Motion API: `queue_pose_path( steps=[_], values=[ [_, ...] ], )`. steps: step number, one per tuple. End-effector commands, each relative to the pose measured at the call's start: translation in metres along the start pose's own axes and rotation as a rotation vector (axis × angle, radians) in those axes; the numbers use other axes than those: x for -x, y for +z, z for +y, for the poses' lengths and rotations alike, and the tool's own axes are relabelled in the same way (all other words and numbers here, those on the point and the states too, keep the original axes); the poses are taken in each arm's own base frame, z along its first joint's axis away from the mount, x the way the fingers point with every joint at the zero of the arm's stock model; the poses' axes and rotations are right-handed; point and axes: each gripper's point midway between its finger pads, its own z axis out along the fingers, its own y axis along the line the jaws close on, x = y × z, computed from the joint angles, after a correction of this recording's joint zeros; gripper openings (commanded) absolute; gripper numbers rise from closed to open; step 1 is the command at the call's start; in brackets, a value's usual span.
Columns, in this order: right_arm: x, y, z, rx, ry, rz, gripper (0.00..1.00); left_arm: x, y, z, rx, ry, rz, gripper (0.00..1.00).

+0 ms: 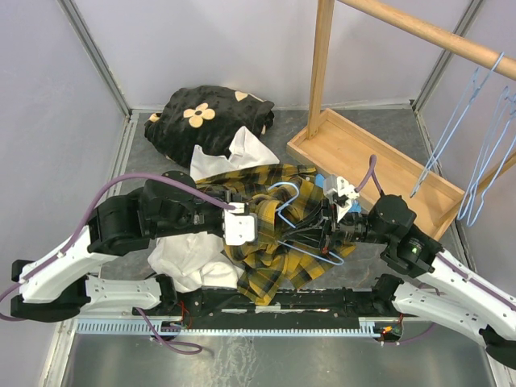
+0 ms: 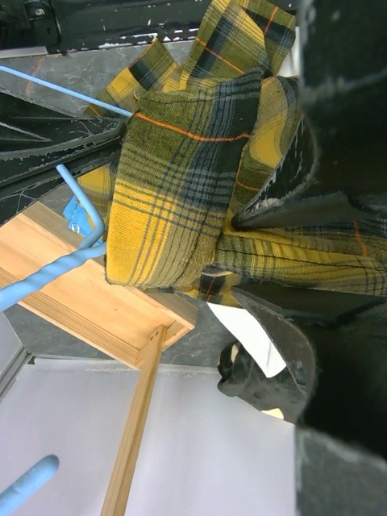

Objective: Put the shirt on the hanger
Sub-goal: Hang the shirt on the hanger.

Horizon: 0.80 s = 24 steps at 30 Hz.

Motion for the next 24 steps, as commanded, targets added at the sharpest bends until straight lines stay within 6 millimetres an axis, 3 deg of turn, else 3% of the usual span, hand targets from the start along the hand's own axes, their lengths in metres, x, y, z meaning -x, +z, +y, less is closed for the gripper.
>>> queue_pose_path(
  steps=[1, 6, 7, 12, 16, 18, 19, 24],
  values=[
    [0.041, -0.004, 0.018, 0.057, -0.094, -0.097, 0.00, 0.004, 0.000, -0.001, -0.009, -0.004, -0.016, 0.35],
    [0.049, -0.003, 0.016, 0.040, -0.099, -0.109, 0.00, 0.003, 0.001, -0.003, -0.012, -0.029, -0.014, 0.05],
    [0.049, -0.002, 0.014, 0.027, -0.095, -0.106, 0.00, 0.003, 0.000, -0.003, -0.010, -0.035, -0.012, 0.03],
    [0.042, -0.007, -0.007, -0.101, -0.066, -0.073, 0.17, -0.003, -0.006, -0.007, 0.000, -0.059, -0.009, 0.03],
    [0.035, -0.023, -0.020, -0.221, -0.063, -0.034, 0.30, -0.012, -0.017, -0.012, 0.019, -0.080, -0.011, 0.03],
    [0.034, -0.035, -0.025, -0.281, -0.065, -0.018, 0.50, -0.015, -0.025, -0.015, 0.033, -0.092, -0.020, 0.03],
    [0.031, -0.044, -0.030, -0.335, -0.061, 0.002, 0.56, -0.017, -0.029, -0.016, 0.039, -0.100, -0.025, 0.03],
    [0.024, -0.080, -0.049, -0.543, -0.031, 0.047, 0.60, -0.023, -0.046, -0.022, 0.071, -0.127, -0.065, 0.03]
  ],
)
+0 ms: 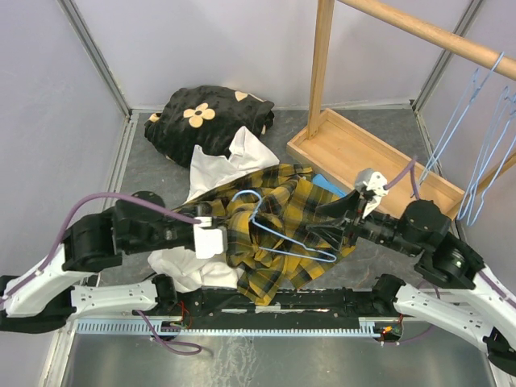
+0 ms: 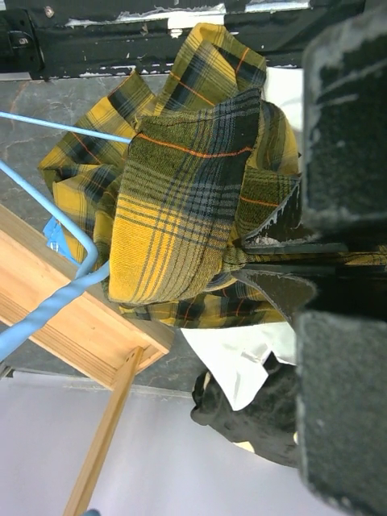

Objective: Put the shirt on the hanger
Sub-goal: Hang the shirt on the hanger.

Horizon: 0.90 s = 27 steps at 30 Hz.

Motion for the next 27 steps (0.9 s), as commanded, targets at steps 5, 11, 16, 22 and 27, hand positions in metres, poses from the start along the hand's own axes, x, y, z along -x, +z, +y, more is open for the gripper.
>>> queue_pose_path(
  steps=[5, 11, 16, 22, 27],
  values=[
    [-0.008, -0.042, -0.052, -0.369, 0.076, 0.043, 0.61, 0.007, -0.034, 0.000, 0.089, -0.062, -0.151, 0.03],
    [-0.028, -0.030, -0.063, -0.426, 0.156, 0.076, 0.61, 0.010, -0.047, 0.006, 0.133, -0.066, -0.178, 0.03],
    [-0.054, -0.029, -0.080, -0.513, 0.292, 0.001, 0.59, 0.005, -0.051, 0.026, 0.252, -0.108, -0.164, 0.03],
    [-0.074, -0.018, -0.082, -0.505, 0.443, -0.080, 0.61, -0.004, -0.048, 0.051, 0.409, -0.182, -0.121, 0.03],
    [-0.086, -0.002, -0.076, -0.451, 0.596, -0.171, 0.62, -0.009, -0.044, 0.066, 0.498, -0.211, -0.081, 0.03]
  ],
)
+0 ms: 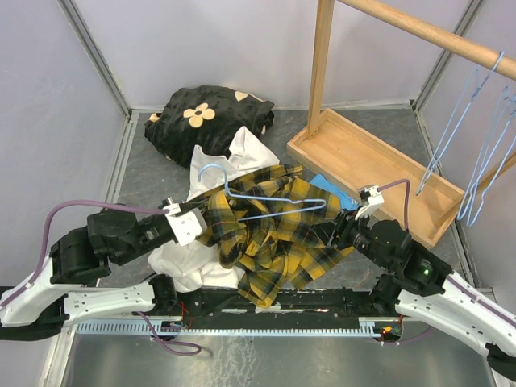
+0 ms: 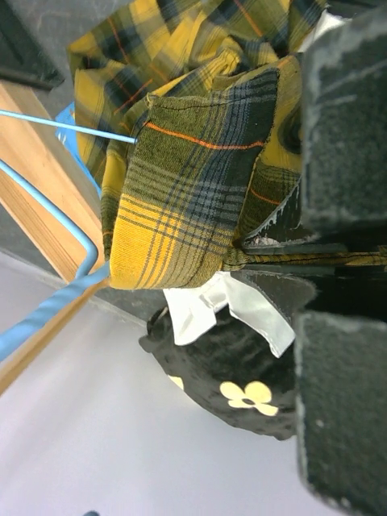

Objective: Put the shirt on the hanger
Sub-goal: Hang the shirt on the hanger.

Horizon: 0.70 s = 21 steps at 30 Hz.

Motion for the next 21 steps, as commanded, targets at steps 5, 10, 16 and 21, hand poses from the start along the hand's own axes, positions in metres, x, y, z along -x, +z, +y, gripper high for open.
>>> queue_pose_path(
  steps=[5, 10, 16, 21],
  values=[
    [0.009, 0.010, 0.041, 0.116, 0.210, -0.172, 0.63, 0.014, 0.011, 0.042, 0.248, -0.101, -0.023, 0.03],
    [-0.004, 0.007, 0.087, 0.124, 0.157, -0.258, 0.66, 0.014, 0.015, 0.046, 0.277, -0.107, -0.005, 0.03],
    [-0.017, 0.022, 0.119, 0.118, 0.153, -0.281, 0.67, 0.018, 0.020, 0.041, 0.246, -0.110, -0.021, 0.03],
    [-0.011, 0.030, 0.124, 0.064, 0.136, -0.310, 0.67, 0.018, 0.022, 0.037, 0.229, -0.114, -0.029, 0.03]
  ],
)
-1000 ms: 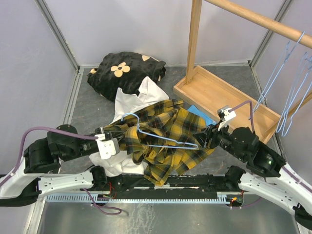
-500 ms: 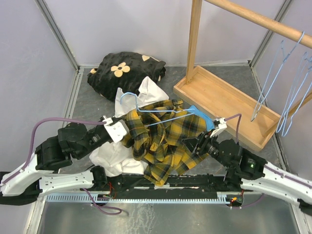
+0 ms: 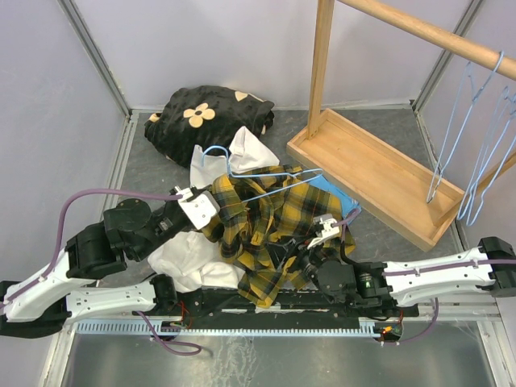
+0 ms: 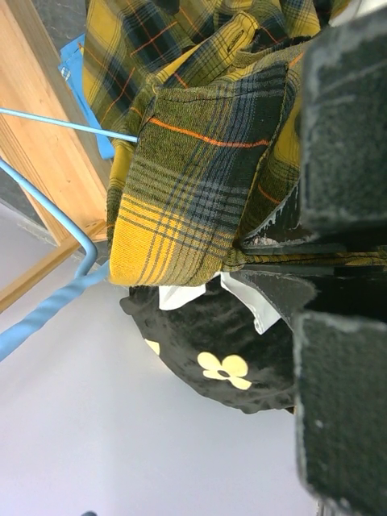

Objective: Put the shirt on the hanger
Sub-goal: Hang the shirt on the hanger.

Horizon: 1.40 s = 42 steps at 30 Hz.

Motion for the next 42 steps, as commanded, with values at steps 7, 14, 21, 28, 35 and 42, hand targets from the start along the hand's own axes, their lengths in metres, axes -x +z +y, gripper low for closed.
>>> queue_pose_path(
  steps=[7, 14, 21, 28, 35, 42],
  values=[
    [0.047, 0.024, 0.020, -0.023, 0.163, -0.129, 0.65, 0.024, 0.001, 0.005, 0.024, -0.092, -0.098, 0.03],
    [0.034, 0.050, 0.022, -0.030, 0.199, -0.089, 0.62, 0.024, 0.001, 0.005, 0.023, -0.101, -0.100, 0.03],
    [0.026, 0.069, 0.011, -0.068, 0.222, -0.088, 0.61, 0.026, -0.003, 0.007, 0.022, -0.124, -0.114, 0.03],
    [0.028, 0.075, 0.005, -0.093, 0.176, -0.094, 0.28, 0.025, -0.007, 0.009, 0.029, -0.130, -0.114, 0.03],
    [0.056, 0.053, -0.029, -0.216, 0.044, -0.117, 0.00, 0.016, -0.020, 0.014, 0.045, -0.150, -0.108, 0.03],
    [0.098, 0.043, -0.046, -0.247, -0.036, 0.009, 0.00, 0.001, -0.040, 0.015, 0.047, -0.183, -0.130, 0.03]
  ],
)
